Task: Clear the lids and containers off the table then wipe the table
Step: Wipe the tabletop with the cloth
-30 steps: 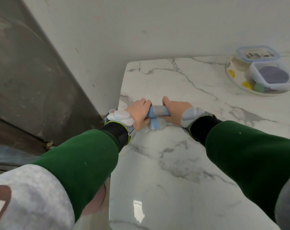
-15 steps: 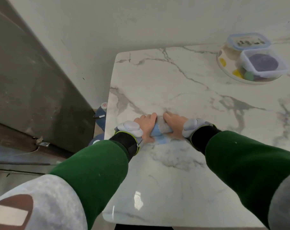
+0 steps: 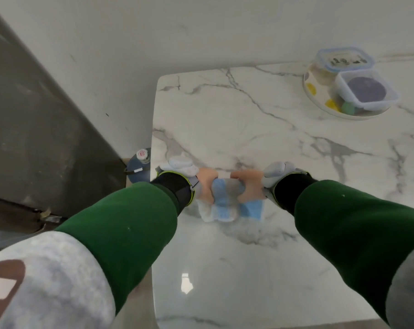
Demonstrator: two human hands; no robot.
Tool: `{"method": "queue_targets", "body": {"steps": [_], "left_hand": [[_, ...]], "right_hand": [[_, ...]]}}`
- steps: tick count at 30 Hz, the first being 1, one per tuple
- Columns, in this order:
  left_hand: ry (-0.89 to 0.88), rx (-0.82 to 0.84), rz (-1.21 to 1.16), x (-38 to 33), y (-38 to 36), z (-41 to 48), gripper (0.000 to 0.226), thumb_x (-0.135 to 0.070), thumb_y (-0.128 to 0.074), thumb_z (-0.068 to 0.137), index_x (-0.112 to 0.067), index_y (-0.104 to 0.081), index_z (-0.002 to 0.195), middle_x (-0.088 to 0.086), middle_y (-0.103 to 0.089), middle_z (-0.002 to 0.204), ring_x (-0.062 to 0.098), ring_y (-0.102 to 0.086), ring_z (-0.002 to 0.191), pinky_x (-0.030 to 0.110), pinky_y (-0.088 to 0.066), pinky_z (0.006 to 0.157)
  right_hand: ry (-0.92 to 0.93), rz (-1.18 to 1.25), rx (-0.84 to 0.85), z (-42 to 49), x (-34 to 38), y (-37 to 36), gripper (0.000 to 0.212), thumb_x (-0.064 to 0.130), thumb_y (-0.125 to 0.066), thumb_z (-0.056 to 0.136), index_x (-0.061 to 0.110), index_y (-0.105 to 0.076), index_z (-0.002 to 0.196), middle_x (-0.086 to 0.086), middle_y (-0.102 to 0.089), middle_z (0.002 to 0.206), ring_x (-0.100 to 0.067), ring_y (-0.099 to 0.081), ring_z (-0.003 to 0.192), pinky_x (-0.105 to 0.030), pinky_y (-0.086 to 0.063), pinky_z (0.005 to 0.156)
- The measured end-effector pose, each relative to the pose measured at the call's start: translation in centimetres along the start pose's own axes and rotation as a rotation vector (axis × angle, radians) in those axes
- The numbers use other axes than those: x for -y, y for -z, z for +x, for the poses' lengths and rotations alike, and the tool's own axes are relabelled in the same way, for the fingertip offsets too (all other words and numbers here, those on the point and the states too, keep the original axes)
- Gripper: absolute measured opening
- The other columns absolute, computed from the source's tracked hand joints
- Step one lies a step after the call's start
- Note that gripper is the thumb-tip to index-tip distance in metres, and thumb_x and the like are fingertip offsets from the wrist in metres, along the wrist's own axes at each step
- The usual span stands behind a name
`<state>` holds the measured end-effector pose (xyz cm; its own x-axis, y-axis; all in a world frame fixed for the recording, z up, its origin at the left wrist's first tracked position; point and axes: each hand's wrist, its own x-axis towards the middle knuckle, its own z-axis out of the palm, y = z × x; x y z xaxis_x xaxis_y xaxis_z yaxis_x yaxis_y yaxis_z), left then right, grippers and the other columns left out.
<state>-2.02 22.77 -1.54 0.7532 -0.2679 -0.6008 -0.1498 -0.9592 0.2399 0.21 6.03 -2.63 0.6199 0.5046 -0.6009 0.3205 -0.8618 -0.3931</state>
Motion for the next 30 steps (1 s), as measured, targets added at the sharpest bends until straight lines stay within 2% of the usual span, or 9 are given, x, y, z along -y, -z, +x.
{"method": "queue_targets", "body": {"steps": [4, 6, 10, 12, 15, 17, 21, 24, 30], "left_hand": [[0.109, 0.240, -0.114, 2.6, -0.4, -0.4, 0.039, -0.017, -0.079, 0.072, -0.015, -0.061, 0.106, 0.012, -0.067, 0.114, 0.025, -0.067, 0.089, 0.034, -0.058, 0.080], [0.188, 0.325, -0.220, 4.0, -0.9, -0.7, 0.044, -0.018, -0.081, 0.072, -0.011, -0.056, 0.107, 0.014, -0.064, 0.113, 0.026, -0.068, 0.081, 0.038, -0.061, 0.074], [0.211, 0.163, -0.050, 6.3, -1.4, -1.1, 0.064, -0.048, -0.077, 0.069, -0.016, -0.046, 0.115, 0.004, -0.060, 0.100, 0.024, -0.065, 0.084, 0.034, -0.055, 0.081], [0.152, 0.050, 0.028, 6.7, -1.2, -1.1, 0.066, -0.050, -0.072, 0.072, -0.017, -0.043, 0.122, 0.005, -0.051, 0.112, 0.026, -0.056, 0.100, 0.036, -0.048, 0.089], [0.032, -0.100, -0.008, 6.0, -0.8, -1.0, 0.054, -0.035, -0.057, 0.090, -0.015, -0.039, 0.137, 0.010, -0.037, 0.136, 0.029, -0.041, 0.124, 0.035, -0.036, 0.101], [-0.049, -0.214, -0.050, 5.2, -1.0, -1.0, 0.053, -0.035, -0.046, 0.097, -0.013, -0.035, 0.143, 0.010, -0.032, 0.144, 0.027, -0.035, 0.132, 0.034, -0.031, 0.105], [-0.116, -0.139, 0.025, 4.9, -4.0, -0.8, 0.080, -0.057, -0.038, 0.092, -0.011, -0.011, 0.152, 0.005, -0.012, 0.160, 0.019, -0.014, 0.148, 0.038, -0.012, 0.120], [-0.092, -0.175, 0.121, 5.7, -6.3, -0.5, 0.098, -0.074, -0.021, 0.077, -0.017, -0.001, 0.153, 0.001, 0.000, 0.162, 0.018, 0.001, 0.150, 0.040, 0.001, 0.119], [-0.054, -0.162, 0.128, 5.4, -5.2, 0.1, 0.080, -0.061, -0.030, 0.093, -0.019, 0.004, 0.153, 0.005, 0.006, 0.162, 0.019, 0.005, 0.150, 0.045, 0.006, 0.119]], "right_hand": [[-0.108, 0.155, 0.192, 0.6, 0.6, -0.6, 0.036, 0.051, -0.077, 0.068, 0.027, -0.053, 0.080, 0.003, -0.064, 0.089, -0.020, -0.064, 0.081, -0.029, -0.050, 0.065], [-0.186, 0.197, 0.204, 1.0, 1.0, -1.2, 0.049, 0.062, -0.074, 0.065, 0.023, -0.054, 0.089, -0.004, -0.066, 0.095, -0.025, -0.068, 0.081, -0.031, -0.057, 0.058], [-0.217, -0.142, 0.026, 2.4, 1.2, -2.3, 0.075, 0.083, -0.053, 0.062, 0.020, -0.048, 0.104, -0.004, -0.060, 0.104, -0.029, -0.063, 0.090, -0.042, -0.054, 0.071], [-0.215, -0.147, -0.030, 2.9, 1.1, -2.4, 0.073, 0.083, -0.051, 0.064, 0.022, -0.045, 0.103, -0.004, -0.058, 0.109, -0.029, -0.061, 0.094, -0.039, -0.050, 0.064], [-0.215, -0.159, -0.142, 3.6, 1.3, -2.4, 0.077, 0.079, -0.047, 0.072, 0.017, -0.044, 0.118, -0.007, -0.058, 0.121, -0.024, -0.053, 0.091, -0.039, -0.048, 0.081], [-0.229, -0.199, -0.205, 4.0, 1.5, -2.3, 0.073, 0.074, -0.046, 0.077, 0.014, -0.041, 0.119, -0.008, -0.062, 0.114, -0.023, -0.048, 0.080, -0.038, -0.046, 0.079], [-0.257, -0.210, -0.162, 4.1, 2.0, -2.6, 0.073, 0.072, -0.043, 0.081, 0.013, -0.038, 0.124, -0.006, -0.062, 0.113, -0.024, -0.051, 0.081, -0.035, -0.042, 0.074], [-0.262, -0.240, -0.177, 4.0, 2.0, -2.6, 0.072, 0.073, -0.042, 0.080, 0.013, -0.041, 0.119, -0.005, -0.060, 0.113, -0.025, -0.054, 0.085, -0.036, -0.042, 0.076], [-0.252, -0.183, -0.189, 3.8, 1.8, -2.8, 0.060, 0.062, -0.032, 0.091, 0.013, -0.039, 0.125, -0.010, -0.051, 0.127, -0.032, -0.054, 0.111, -0.044, -0.041, 0.095]]}}
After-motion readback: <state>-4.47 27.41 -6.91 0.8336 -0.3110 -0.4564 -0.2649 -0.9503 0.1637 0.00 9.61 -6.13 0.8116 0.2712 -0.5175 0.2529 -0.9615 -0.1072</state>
